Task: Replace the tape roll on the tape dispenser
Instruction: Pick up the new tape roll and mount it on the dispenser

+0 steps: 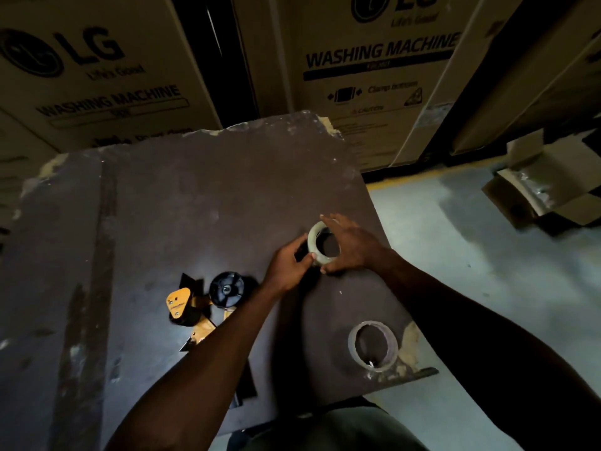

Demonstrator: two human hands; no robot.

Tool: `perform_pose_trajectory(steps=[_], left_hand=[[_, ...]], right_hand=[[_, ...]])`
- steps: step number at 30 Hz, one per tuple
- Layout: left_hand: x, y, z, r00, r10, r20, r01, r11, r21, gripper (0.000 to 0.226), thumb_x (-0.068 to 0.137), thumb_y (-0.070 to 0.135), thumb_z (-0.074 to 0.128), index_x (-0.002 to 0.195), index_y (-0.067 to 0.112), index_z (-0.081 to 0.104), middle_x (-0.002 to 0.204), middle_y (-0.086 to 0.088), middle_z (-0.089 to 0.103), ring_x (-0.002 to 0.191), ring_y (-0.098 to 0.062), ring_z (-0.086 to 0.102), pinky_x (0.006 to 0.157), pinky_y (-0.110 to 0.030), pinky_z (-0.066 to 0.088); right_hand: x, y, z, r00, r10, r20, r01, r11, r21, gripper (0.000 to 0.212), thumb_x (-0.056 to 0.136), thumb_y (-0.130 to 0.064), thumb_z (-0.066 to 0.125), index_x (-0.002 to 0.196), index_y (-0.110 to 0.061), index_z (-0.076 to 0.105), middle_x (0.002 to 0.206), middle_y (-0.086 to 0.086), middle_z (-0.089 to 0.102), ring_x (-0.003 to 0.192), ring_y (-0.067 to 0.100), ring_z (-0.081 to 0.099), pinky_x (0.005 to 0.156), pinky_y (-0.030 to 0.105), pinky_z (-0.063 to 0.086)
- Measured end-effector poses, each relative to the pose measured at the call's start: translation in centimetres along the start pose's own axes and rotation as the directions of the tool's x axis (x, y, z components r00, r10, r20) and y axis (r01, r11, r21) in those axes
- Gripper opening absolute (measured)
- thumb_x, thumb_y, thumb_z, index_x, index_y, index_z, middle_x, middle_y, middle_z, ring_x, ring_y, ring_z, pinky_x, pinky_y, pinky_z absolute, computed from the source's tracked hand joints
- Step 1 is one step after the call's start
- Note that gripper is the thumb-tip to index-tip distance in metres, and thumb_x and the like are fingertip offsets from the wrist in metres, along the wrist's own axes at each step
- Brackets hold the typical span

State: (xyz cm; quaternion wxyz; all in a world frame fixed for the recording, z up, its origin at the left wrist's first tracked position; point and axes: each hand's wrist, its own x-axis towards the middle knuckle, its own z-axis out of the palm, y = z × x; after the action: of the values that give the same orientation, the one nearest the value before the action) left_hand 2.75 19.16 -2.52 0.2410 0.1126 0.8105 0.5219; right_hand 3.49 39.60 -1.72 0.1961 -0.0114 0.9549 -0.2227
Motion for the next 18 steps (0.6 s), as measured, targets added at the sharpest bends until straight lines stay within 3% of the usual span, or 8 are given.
perform_pose_trajectory(steps=[3,6,8,10,11,14,16,18], left_hand=[[-0.2,0.3,-0.1,1.000,-0.005,-0.008,0.005,1.000,-0.022,0.053,0.084,0.026,0.065,0.136,0.032,0.055,0.133,0.007,0.064,0.125,-0.013,0.060,0.110,-0.047,0.046],[-0.9,1.6,-0.5,0.999,-0.031,-0.037,0.028,0.996,-0.079,0.053,0.088,0.031,0.066,0.138,0.016,0.057,0.133,-0.002,0.066,0.122,-0.015,0.062,0.107,-0.048,0.048],[-1.8,2.9,-1.3,0.998,-0.011,-0.064,0.004,0.994,-0.112,0.050,0.092,0.026,0.066,0.139,0.012,0.055,0.138,-0.004,0.062,0.125,-0.014,0.060,0.109,-0.046,0.046],[-3.0,3.7,-2.2,0.996,0.040,-0.075,-0.047,0.994,-0.101,0.053,0.092,0.033,0.065,0.141,0.016,0.053,0.144,-0.001,0.056,0.133,-0.013,0.054,0.113,-0.044,0.043],[-3.6,4.1,-2.9,0.994,0.075,-0.075,-0.081,0.993,-0.090,0.057,0.091,0.040,0.064,0.142,0.018,0.052,0.147,0.001,0.054,0.136,-0.011,0.051,0.115,-0.042,0.041],[-5.6,4.8,-5.0,0.984,0.150,-0.092,-0.158,0.983,-0.090,0.059,0.089,0.040,0.063,0.144,0.022,0.048,0.150,0.005,0.048,0.140,-0.003,0.043,0.117,-0.031,0.036],[-7.1,5.6,-6.7,0.977,0.185,-0.107,-0.196,0.976,-0.097,0.062,0.088,0.039,0.066,0.144,0.024,0.047,0.152,0.009,0.045,0.142,-0.003,0.040,0.117,-0.028,0.035],[-8.7,6.2,-8.6,0.969,0.211,-0.130,-0.225,0.969,-0.099,0.066,0.084,0.043,0.068,0.145,0.029,0.045,0.153,0.012,0.043,0.142,-0.002,0.039,0.118,-0.033,0.036]], right_hand=[[-0.5,-0.2,0.0,0.999,0.011,-0.048,-0.006,0.994,0.109,0.131,0.044,-0.073,0.073,0.156,-0.029,0.022,0.156,0.007,0.034,0.143,0.027,0.037,0.115,0.043,0.037],[-2.0,-0.8,-0.7,0.994,0.053,-0.096,-0.022,0.955,0.296,0.129,0.043,-0.071,0.079,0.154,-0.031,0.027,0.155,0.004,0.037,0.138,0.021,0.043,0.112,0.039,0.040],[-3.2,-1.9,-1.2,0.989,0.077,-0.128,-0.013,0.898,0.440,0.123,0.047,-0.061,0.089,0.152,-0.029,0.034,0.147,0.001,0.045,0.131,0.011,0.048,0.109,0.029,0.042],[-4.3,-3.4,-1.7,0.982,0.103,-0.156,0.015,0.788,0.615,0.100,0.057,-0.037,0.096,0.142,-0.021,0.046,0.132,-0.003,0.055,0.117,0.000,0.054,0.103,0.017,0.043],[-4.7,-4.3,-1.9,0.981,0.123,-0.153,0.016,0.726,0.688,0.093,0.060,-0.029,0.096,0.140,-0.023,0.048,0.131,-0.005,0.057,0.116,0.000,0.056,0.104,0.019,0.045],[-5.9,-7.7,-2.1,0.981,0.180,-0.066,-0.036,0.510,0.859,0.088,0.064,-0.029,0.093,0.141,-0.023,0.049,0.132,-0.006,0.060,0.116,0.007,0.062,0.101,0.030,0.052],[-6.5,-10.5,-2.4,0.986,0.161,-0.041,-0.019,0.352,0.936,0.062,0.070,-0.026,0.088,0.125,-0.029,0.058,0.120,0.000,0.067,0.102,0.010,0.068,0.089,0.034,0.058],[-7.0,-13.3,-2.6,0.992,0.128,-0.019,-0.010,0.226,0.974,0.048,0.075,-0.027,0.085,0.116,-0.030,0.061,0.114,0.006,0.071,0.095,0.017,0.070,0.081,0.041,0.058]])
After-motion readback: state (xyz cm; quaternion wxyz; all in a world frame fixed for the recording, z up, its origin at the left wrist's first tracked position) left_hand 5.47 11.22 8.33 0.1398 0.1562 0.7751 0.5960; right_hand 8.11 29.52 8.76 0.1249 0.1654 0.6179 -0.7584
